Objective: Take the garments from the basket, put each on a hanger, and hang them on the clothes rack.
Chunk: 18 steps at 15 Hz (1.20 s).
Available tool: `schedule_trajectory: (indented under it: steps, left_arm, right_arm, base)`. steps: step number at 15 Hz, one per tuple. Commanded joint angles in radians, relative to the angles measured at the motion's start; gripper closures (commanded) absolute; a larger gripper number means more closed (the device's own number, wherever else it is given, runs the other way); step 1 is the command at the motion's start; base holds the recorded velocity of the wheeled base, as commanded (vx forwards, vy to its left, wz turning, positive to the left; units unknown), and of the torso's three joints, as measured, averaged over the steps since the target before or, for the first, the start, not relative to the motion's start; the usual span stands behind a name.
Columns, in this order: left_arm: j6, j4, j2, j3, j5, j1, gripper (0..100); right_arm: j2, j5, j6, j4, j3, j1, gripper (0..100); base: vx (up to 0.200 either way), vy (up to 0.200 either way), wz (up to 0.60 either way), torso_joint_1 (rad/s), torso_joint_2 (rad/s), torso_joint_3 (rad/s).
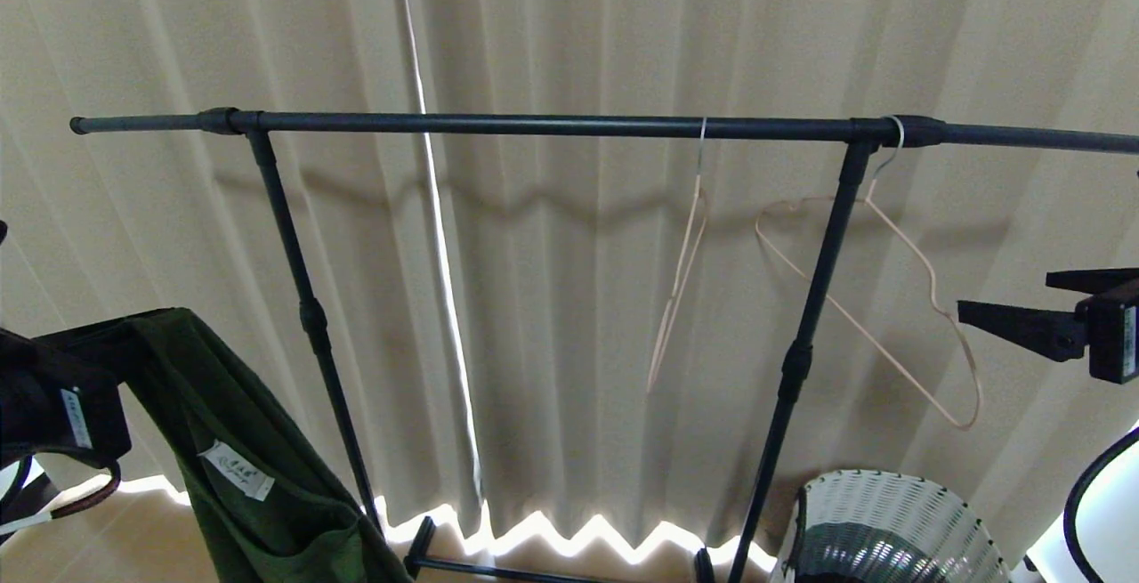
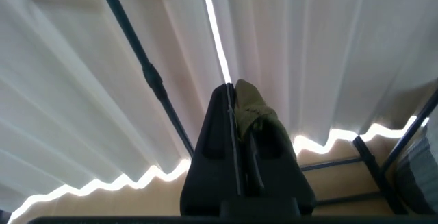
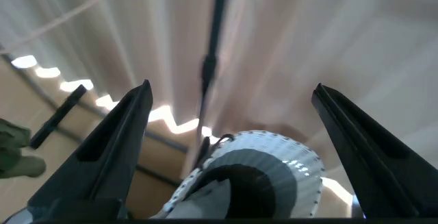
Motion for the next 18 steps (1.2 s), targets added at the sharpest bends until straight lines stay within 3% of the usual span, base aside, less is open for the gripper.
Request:
schedule_trajectory:
  steps: [1,7,10,13,18]
  left_arm:
    - [0.001,-0.002,0.01,0.007,-0.001,0.001,100]
    - [0.006,-0.004,-0.007,0.022,-0.003,-0.012,100]
    - [0.004,-0.004,-0.021,0.028,-0.001,-0.012,100]
    - [0.006,-0.004,-0.033,0.037,-0.003,-0.012,100]
    - [0.006,-0.004,-0.033,0.041,-0.001,-0.012,100]
  right_arm:
    - [0.128,-0.053,-0.001,0.019,-0.081,0.037,0]
    - [0.335,-0.223,0.02,0.031,-0.202,0.104,0]
    - [0.387,-0.237,0.099,0.031,-0.234,0.142,0]
    - [0.418,-0.297,0.12,0.029,-0.245,0.141,0]
    - [0.413,-0.298,0.132,0.029,-0.245,0.141,0]
  base:
    - [0.0,0.0,0.0,0.0,0.0,0.0]
    - [0.0,0.0,0.0,0.0,0.0,0.0]
    - [0.0,0.0,0.0,0.0,0.0,0.0]
    - [0.0,0.0,0.0,0.0,0.0,0.0]
    - [0.0,0.0,0.0,0.0,0.0,0.0]
